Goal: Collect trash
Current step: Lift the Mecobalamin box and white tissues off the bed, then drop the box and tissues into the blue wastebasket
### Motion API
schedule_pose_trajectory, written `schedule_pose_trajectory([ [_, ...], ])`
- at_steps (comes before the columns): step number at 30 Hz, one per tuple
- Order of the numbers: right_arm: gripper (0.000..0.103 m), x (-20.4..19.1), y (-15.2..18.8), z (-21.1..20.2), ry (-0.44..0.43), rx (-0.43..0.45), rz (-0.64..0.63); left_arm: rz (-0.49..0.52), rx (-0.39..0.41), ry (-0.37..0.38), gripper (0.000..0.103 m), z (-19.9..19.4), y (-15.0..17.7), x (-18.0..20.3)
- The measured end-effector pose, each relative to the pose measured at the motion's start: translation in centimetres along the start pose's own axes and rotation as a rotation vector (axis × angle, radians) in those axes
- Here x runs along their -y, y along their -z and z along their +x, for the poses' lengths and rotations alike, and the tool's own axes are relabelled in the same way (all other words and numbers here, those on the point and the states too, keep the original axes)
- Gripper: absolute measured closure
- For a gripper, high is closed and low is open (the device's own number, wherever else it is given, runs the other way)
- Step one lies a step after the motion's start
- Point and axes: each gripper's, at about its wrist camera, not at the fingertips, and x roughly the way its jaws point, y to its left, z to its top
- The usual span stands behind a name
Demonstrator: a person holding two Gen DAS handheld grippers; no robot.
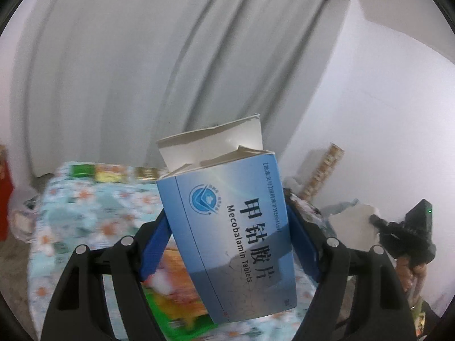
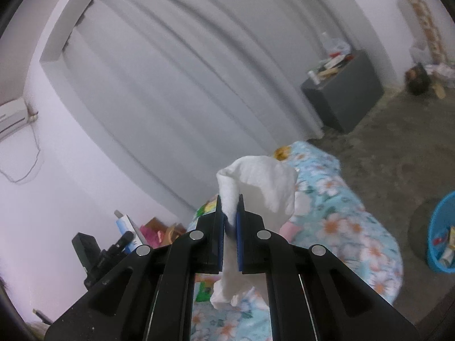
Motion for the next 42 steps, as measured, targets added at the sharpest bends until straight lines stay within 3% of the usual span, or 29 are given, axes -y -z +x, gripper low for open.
schedule_pose_trajectory([
  [8,0.098,4.8,0.6,-5.0,0.111,0.072,0.069,0.083,-0.134,0.193,0.027,7.4,0.5,9.4],
  [11,0.098,6.8,1.1,-6.8,0.23,0.103,0.078,0.128,-0.185,0.251,0.027,10.5,1.2,13.7],
  [15,0.098,9.8,1.7,-8.9,0.312,0.131,0.122,0.183,-0.28,0.321,0.027,15.3,2.6,18.9],
  [24,0.098,18.3,2.9,-12.4,0.455,0.2,0.307,0.323,-0.496,0.406,0.027,26.1,9.1,31.0],
  [30,0.097,24.5,3.7,-13.4,0.519,0.225,0.434,0.393,-0.648,0.404,0.027,33.8,15.2,36.2],
  [37,0.092,32.2,5.0,-12.9,0.587,0.225,0.558,0.43,-0.745,0.367,0.021,41.2,21.5,40.0],
  [38,0.082,33.2,5.2,-12.6,0.597,0.222,0.571,0.434,-0.759,0.355,0.016,42.0,22.5,40.5],
  [40,0.07,36.1,6.0,-11.8,0.633,0.212,0.621,0.441,-0.786,0.307,0.016,43.8,24.1,40.9],
  [42,0.068,38.1,6.9,-11.4,0.674,0.195,0.669,0.426,-0.816,0.277,0.016,45.0,25.1,40.7],
])
